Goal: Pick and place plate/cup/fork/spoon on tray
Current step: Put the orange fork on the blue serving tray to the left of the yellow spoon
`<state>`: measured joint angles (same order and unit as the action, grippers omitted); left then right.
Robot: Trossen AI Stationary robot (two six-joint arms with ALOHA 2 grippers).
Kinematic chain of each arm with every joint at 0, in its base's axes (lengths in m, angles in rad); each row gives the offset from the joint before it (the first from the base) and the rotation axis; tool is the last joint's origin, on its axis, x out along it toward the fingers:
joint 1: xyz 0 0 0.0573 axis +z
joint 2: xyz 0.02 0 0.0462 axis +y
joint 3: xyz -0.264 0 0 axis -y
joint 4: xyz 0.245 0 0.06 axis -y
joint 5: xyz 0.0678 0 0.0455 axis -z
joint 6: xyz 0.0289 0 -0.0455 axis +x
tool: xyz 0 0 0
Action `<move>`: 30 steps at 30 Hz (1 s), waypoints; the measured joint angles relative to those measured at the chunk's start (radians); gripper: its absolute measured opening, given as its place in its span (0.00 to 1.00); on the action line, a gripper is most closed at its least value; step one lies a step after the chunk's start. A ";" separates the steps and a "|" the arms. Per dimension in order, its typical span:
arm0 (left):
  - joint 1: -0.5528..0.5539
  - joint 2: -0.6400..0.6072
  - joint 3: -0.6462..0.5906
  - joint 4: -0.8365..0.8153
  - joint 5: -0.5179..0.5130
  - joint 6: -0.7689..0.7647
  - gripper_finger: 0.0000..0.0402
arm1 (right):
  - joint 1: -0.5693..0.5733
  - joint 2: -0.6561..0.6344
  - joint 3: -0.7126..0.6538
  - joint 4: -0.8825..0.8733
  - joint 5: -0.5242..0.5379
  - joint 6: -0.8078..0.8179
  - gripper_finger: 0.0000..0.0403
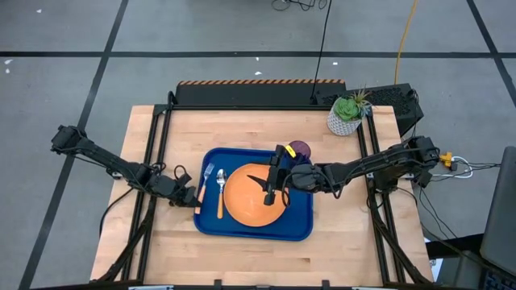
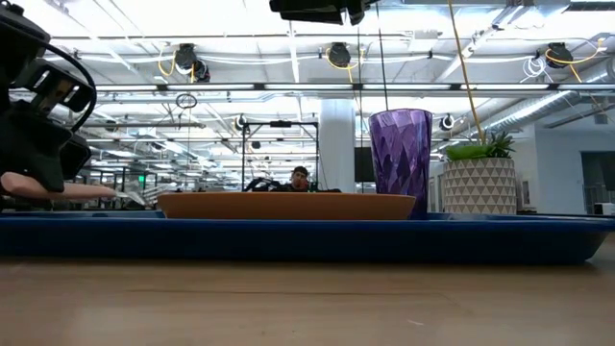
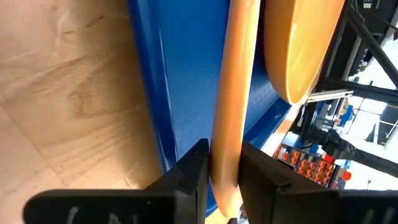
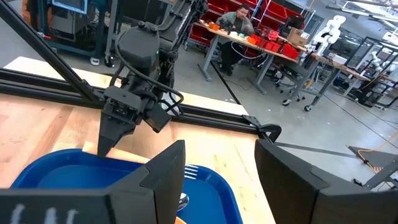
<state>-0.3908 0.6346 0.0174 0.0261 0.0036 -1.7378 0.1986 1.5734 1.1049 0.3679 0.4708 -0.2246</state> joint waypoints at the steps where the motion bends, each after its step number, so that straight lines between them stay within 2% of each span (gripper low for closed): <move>1: 0.000 0.000 0.000 0.000 0.000 0.000 0.19 | 0.000 0.000 0.000 0.000 0.000 0.000 0.46; 16: 0.000 0.000 0.000 0.053 0.055 -0.207 0.20 | 0.004 0.000 0.000 -0.006 0.000 -0.001 0.46; 24: 0.000 0.000 0.000 0.060 -0.040 -0.266 0.20 | 0.026 0.000 0.000 -0.004 0.000 -0.035 0.46; 30: 0.000 0.000 0.000 0.055 -0.056 -0.266 0.19 | 0.033 0.000 0.000 -0.002 0.000 -0.057 0.46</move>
<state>-0.3912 0.6346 0.0174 0.0809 -0.0524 -2.0037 0.2313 1.5730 1.1049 0.3656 0.4709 -0.2817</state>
